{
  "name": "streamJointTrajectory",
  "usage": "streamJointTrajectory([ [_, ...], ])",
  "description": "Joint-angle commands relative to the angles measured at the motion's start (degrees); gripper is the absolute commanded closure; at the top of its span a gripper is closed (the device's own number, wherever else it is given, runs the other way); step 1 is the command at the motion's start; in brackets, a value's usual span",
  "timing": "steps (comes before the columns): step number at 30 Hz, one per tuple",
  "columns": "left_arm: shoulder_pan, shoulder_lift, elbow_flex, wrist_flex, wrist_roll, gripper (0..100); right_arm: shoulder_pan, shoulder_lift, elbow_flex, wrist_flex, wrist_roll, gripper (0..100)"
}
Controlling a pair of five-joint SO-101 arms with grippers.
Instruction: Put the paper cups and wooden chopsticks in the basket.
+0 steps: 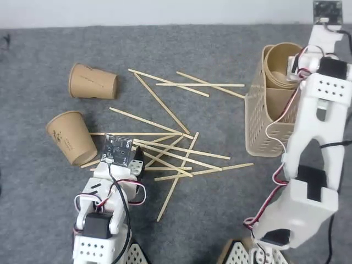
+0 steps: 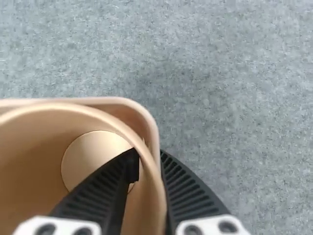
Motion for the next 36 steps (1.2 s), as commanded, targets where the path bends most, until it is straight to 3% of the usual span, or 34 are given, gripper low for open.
streamJointTrajectory([
  [1, 0.3, -0.5, -0.8, 0.3, -0.5, 91, 1.3, -2.4, -3.8, 2.3, 0.4, 88.5],
  [5, 0.3, -0.5, -0.8, 0.3, -0.5, 91, 0.9, -7.4, -6.1, 4.9, 0.9, 73.1],
  [12, 0.3, -0.5, -0.8, 0.3, -0.5, 91, -1.4, -20.0, -6.5, 8.0, 2.4, 83.0],
  [20, 0.2, -0.5, -0.8, 0.4, -0.5, 91, -16.1, -30.1, -6.5, 21.1, 10.1, 86.5],
  [26, -6.7, -0.9, -1.3, -0.6, -0.1, 91, -30.4, -29.4, -1.0, 35.9, 25.1, 86.2],
  [30, -7.4, -0.9, -1.4, -1.1, 0.0, 91, -36.3, -28.5, 13.8, 30.5, 25.3, 86.2],
  [36, -6.9, -0.9, -1.3, -1.1, 0.0, 91, -43.1, -29.8, 35.8, 12.4, 25.6, 86.1],
])
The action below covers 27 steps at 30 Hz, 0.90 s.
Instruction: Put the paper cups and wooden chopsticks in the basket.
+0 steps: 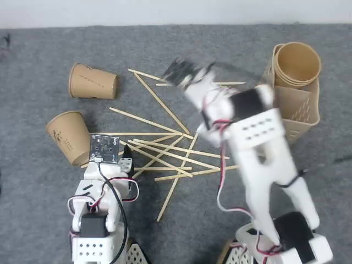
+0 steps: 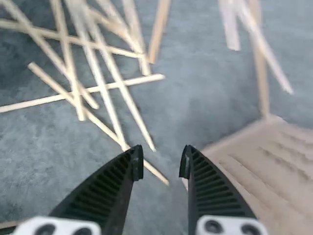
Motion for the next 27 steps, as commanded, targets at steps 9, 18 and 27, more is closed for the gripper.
streamJointTrajectory([
  [9, 0.4, -0.9, -1.3, -1.2, -0.1, 91, -4.9, -1.0, 25.6, -23.8, 5.4, 86.0],
  [18, 2.3, -0.9, -0.8, -1.2, -0.3, 91, -6.4, 9.8, 24.8, -25.6, 6.8, 73.2],
  [27, 2.4, -0.9, -0.8, -1.2, -0.3, 91, -4.0, 23.5, 15.7, -26.2, 6.9, 74.7],
])
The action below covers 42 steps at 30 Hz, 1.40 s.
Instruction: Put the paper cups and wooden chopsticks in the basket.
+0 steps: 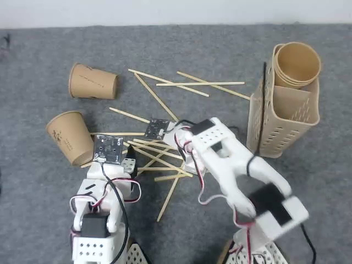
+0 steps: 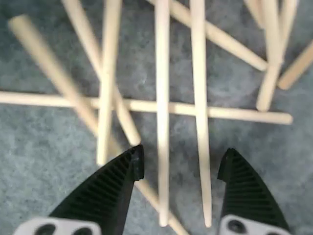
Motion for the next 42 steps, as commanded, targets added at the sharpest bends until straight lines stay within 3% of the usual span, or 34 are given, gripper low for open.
streamJointTrajectory([
  [1, 0.3, -0.9, -0.8, -1.2, -0.3, 91, 2.2, 3.0, -5.8, -0.6, 0.6, 74.7],
  [4, 0.3, -0.9, -0.8, -1.2, -0.3, 91, 2.8, 5.2, -7.5, -0.4, 0.6, 78.7],
  [10, 0.3, -0.9, -0.8, -1.2, -0.3, 91, 2.8, 5.3, -7.8, -0.6, 0.6, 98.5],
  [23, 0.3, -0.9, -0.8, -1.1, -0.3, 91, 2.9, 2.9, -7.7, 1.1, 0.6, 99.1],
  [34, 0.3, -0.9, -0.8, -1.1, -0.4, 91, 4.8, -44.1, -7.6, 17.4, 0.2, 99.1],
  [36, 0.3, -0.9, -0.8, -1.1, -0.4, 91, 7.7, -52.4, -7.4, 17.7, -0.9, 99.1],
  [42, 0.3, -0.9, -0.8, -0.9, -0.4, 91, 23.3, -72.8, -4.1, 8.7, -14.2, 99.1],
])
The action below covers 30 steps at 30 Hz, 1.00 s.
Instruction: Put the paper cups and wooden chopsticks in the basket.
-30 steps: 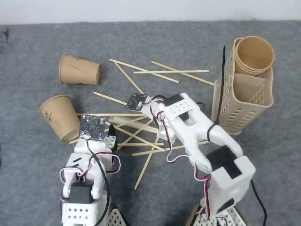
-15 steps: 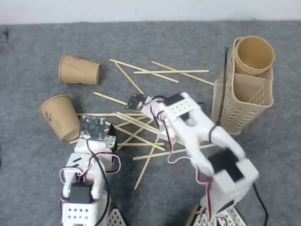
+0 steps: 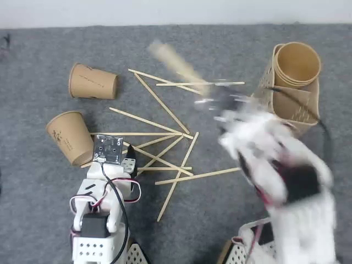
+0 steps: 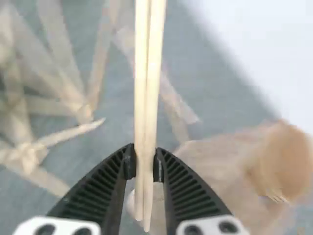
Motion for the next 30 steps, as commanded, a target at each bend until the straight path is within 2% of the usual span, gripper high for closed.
streamJointTrajectory([
  [1, 0.3, -0.9, -0.8, -0.9, -0.4, 91, 8.4, -13.0, 2.9, -7.1, -6.5, 99.1],
  [8, 0.2, -0.7, -0.8, -0.9, -0.4, 91, 19.6, -24.1, 26.2, -31.7, -14.3, 99.1],
  [14, 0.3, -0.7, -0.8, -0.9, -0.4, 91, 22.6, -21.7, 36.9, -46.9, -20.0, 99.1],
  [22, 0.4, -0.7, -0.8, -1.0, -0.4, 91, 23.9, -13.6, 38.2, -54.6, -20.0, 99.1],
  [27, 0.4, -0.7, -0.8, -1.0, -0.4, 91, 24.0, -11.3, 38.2, -55.3, -20.0, 99.0],
  [30, 0.4, -0.7, -0.8, -1.0, -0.4, 91, 24.0, -10.9, 38.2, -55.3, -20.0, 94.4],
])
